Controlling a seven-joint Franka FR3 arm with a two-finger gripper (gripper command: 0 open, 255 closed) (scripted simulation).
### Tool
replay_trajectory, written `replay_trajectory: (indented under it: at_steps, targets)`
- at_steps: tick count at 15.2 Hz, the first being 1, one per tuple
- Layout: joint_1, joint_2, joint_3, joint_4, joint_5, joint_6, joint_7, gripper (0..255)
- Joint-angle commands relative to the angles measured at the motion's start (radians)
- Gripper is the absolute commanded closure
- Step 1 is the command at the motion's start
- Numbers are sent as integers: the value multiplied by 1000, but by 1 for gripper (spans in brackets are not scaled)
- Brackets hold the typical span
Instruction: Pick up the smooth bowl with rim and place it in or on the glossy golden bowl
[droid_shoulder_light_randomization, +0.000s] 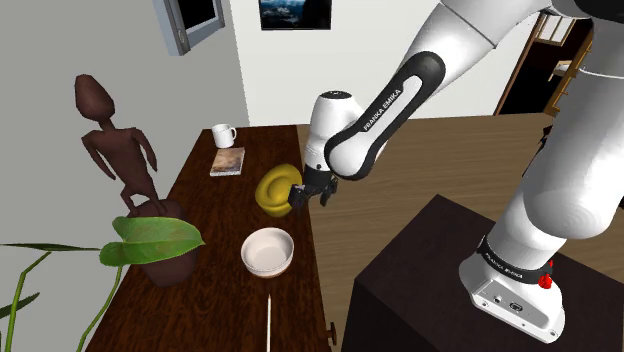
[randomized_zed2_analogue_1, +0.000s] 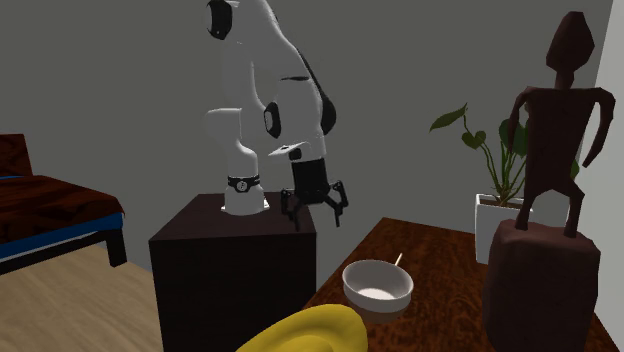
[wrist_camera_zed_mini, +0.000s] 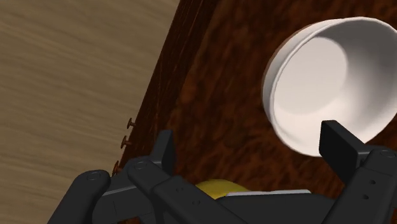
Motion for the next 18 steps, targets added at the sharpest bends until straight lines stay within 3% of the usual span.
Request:
replay_trajectory:
  at_steps: [1, 8, 18]
  targets:
    - [19, 83, -10, 37, -56, 47, 53, 0]
    - [153, 376, -117, 217, -190, 166, 189, 0]
    - [195, 491, -157, 272, -209, 228, 205, 0]
